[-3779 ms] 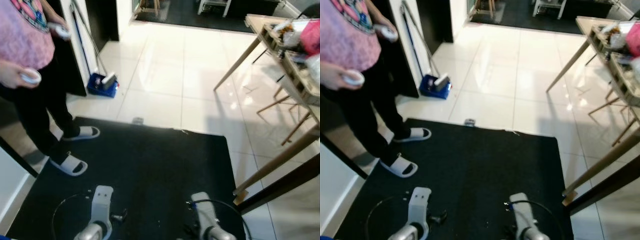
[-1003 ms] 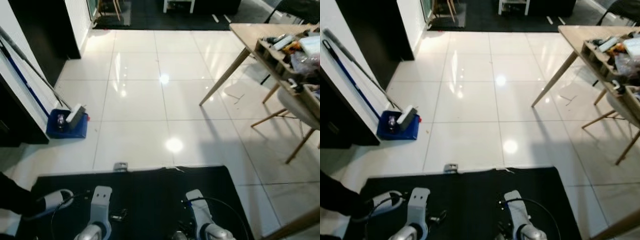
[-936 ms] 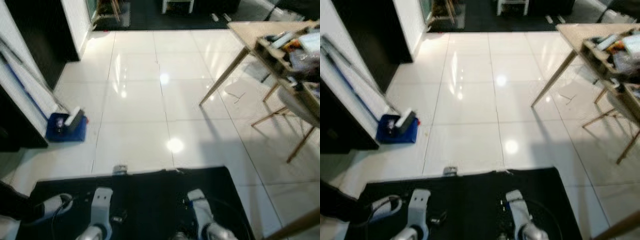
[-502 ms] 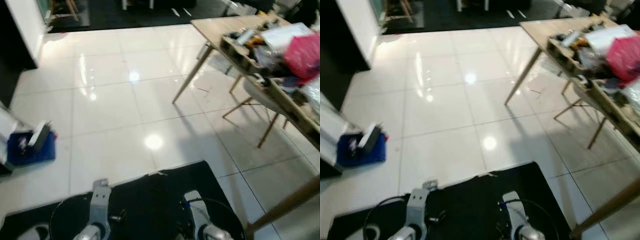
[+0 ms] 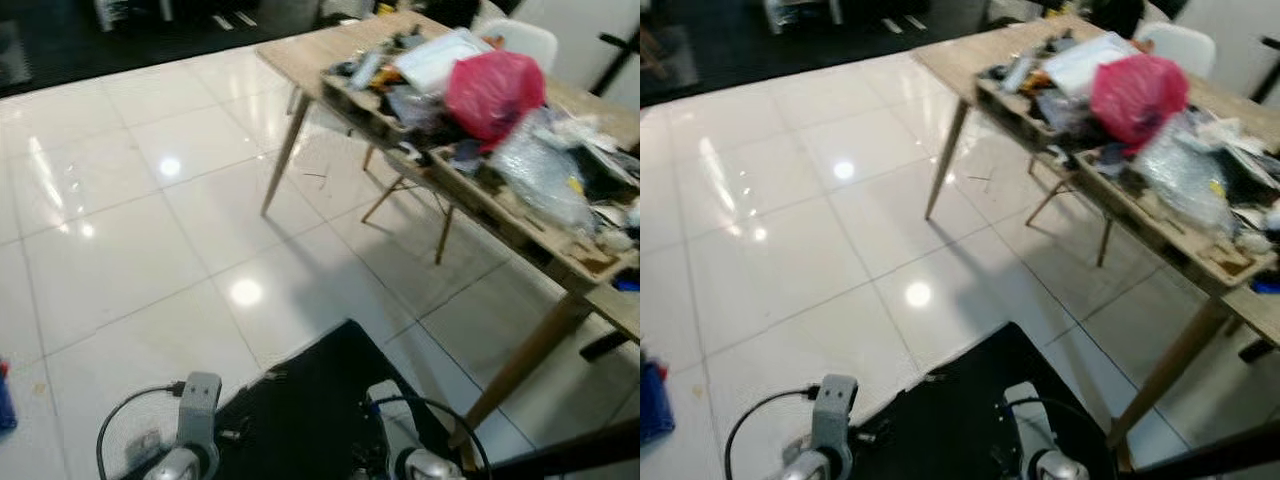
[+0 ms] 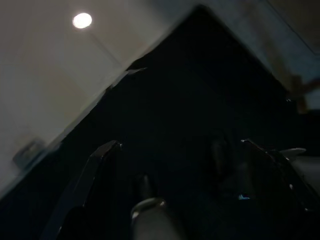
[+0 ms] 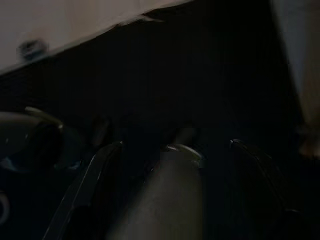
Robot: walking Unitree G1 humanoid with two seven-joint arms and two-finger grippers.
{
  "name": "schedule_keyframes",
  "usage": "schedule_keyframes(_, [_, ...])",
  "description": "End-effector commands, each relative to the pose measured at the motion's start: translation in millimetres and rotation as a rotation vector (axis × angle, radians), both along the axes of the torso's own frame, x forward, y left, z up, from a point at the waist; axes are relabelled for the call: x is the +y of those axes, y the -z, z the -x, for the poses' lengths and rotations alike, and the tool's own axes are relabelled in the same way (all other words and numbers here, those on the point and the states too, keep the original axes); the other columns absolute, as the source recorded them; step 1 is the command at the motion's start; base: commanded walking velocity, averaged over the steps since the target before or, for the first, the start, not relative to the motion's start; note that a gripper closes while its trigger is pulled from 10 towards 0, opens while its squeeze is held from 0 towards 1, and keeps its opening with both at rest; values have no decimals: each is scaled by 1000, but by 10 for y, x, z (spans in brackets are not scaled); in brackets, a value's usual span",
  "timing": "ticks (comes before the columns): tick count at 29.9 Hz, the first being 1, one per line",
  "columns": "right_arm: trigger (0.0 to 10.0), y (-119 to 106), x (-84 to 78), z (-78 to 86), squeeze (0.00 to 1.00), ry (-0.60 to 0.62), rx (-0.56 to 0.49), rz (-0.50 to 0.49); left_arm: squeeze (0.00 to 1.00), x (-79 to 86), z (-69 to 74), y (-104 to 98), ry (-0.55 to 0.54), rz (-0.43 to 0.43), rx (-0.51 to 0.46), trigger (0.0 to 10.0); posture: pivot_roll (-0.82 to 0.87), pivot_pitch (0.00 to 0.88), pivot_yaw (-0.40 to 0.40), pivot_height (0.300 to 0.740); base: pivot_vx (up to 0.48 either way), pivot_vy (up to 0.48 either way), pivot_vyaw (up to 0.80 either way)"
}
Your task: Picking trash to rubbish bin
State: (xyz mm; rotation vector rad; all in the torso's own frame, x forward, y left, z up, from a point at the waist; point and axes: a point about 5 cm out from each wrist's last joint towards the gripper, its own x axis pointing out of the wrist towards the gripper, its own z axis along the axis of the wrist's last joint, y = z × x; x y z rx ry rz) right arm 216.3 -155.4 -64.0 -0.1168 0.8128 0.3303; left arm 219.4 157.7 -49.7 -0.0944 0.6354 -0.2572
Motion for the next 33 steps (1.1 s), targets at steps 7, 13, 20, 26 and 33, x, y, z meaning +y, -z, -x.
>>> schedule_keyframes(7, [10000,59,-38,95,0,30,34,4,0,10,88,60,3,-1,36,10000,-28,158,-4,740,309,0,-800])
schedule_keyframes(13, [10000,71,-61,112,0,66,46,-1,0,13,92,60,4,0,36,10000,-28,159,-5,740,311,0,-800])
schedule_keyframes(20, [10000,87,-130,138,0,113,61,4,0,13,97,62,10,0,38,10000,-28,157,-4,740,307,0,-800])
schedule_keyframes(26, [10000,106,-209,179,0,164,77,4,0,9,84,56,15,-1,35,10000,-29,156,-4,740,304,0,-800])
schedule_keyframes(33, [10000,118,-243,207,0,193,85,1,0,10,107,71,30,-6,44,10000,-29,154,1,740,303,0,-800])
